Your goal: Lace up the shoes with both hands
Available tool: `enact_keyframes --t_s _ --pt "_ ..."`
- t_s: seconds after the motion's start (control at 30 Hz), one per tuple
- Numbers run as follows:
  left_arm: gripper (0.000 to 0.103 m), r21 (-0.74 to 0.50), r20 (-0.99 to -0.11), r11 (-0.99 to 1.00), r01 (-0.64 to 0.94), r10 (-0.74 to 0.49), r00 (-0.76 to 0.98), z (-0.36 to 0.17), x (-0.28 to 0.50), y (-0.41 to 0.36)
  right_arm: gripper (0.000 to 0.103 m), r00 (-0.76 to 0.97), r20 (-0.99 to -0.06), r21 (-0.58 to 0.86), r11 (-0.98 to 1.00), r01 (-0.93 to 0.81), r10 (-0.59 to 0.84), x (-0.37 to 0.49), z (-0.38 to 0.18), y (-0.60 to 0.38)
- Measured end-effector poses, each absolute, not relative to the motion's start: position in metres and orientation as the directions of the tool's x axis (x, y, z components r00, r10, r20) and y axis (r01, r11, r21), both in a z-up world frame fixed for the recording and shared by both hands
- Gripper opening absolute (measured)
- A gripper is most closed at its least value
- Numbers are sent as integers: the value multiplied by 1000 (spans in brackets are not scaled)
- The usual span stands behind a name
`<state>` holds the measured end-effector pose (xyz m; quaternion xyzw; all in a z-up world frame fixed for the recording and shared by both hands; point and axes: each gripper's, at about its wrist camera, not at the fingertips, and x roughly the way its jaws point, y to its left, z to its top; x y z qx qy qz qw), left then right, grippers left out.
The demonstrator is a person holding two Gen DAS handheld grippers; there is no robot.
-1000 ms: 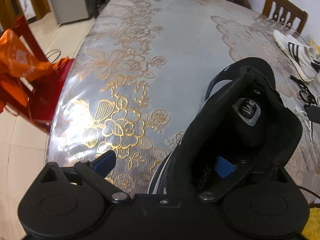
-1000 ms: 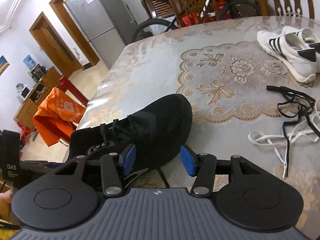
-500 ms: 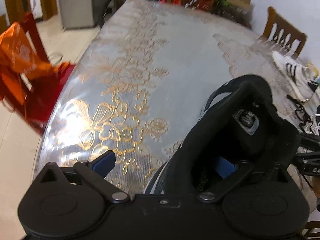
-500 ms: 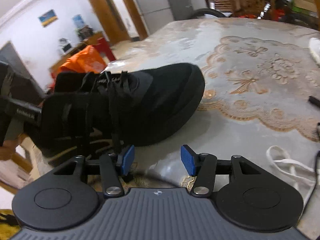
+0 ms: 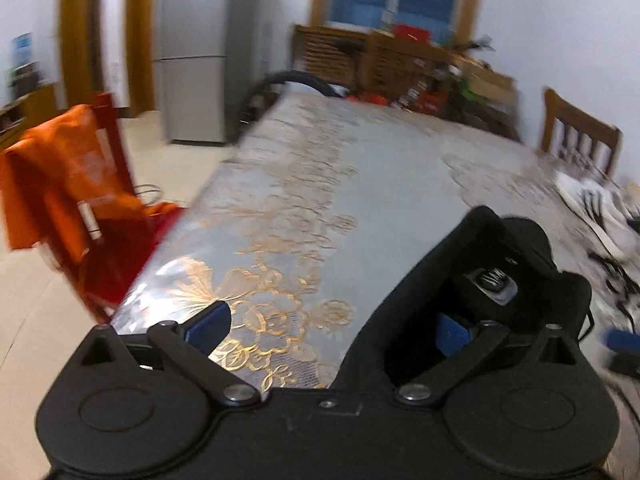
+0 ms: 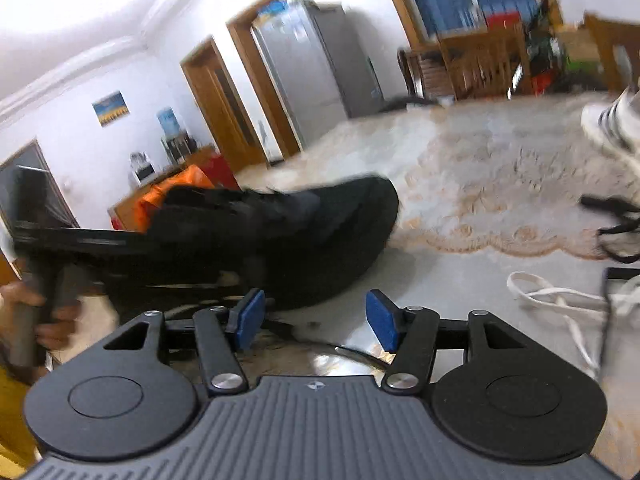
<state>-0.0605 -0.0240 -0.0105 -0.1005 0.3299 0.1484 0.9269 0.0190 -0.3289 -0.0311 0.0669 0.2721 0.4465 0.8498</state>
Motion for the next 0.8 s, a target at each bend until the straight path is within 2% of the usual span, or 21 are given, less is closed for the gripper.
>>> enact_keyframes --t_s 0.23,0.37,0.63,0.8 --pt "103 -52 -543 893 -447 350 763 -12 -90 -52 68 529 -335 238 613 -753 780 -76 2 -400" --pt "103 -57 -535 894 -444 348 770 -17 -92 -70 70 563 -322 168 631 -757 761 -101 -9 -403" --pt "103 -48 -455 864 -502 428 781 -21 -99 -76 70 548 -313 140 609 -781 775 -129 -27 -377" --pt "103 -49 -415 851 -522 458 786 -22 -103 -78 70 526 -344 161 600 -783 778 -123 -32 -368"
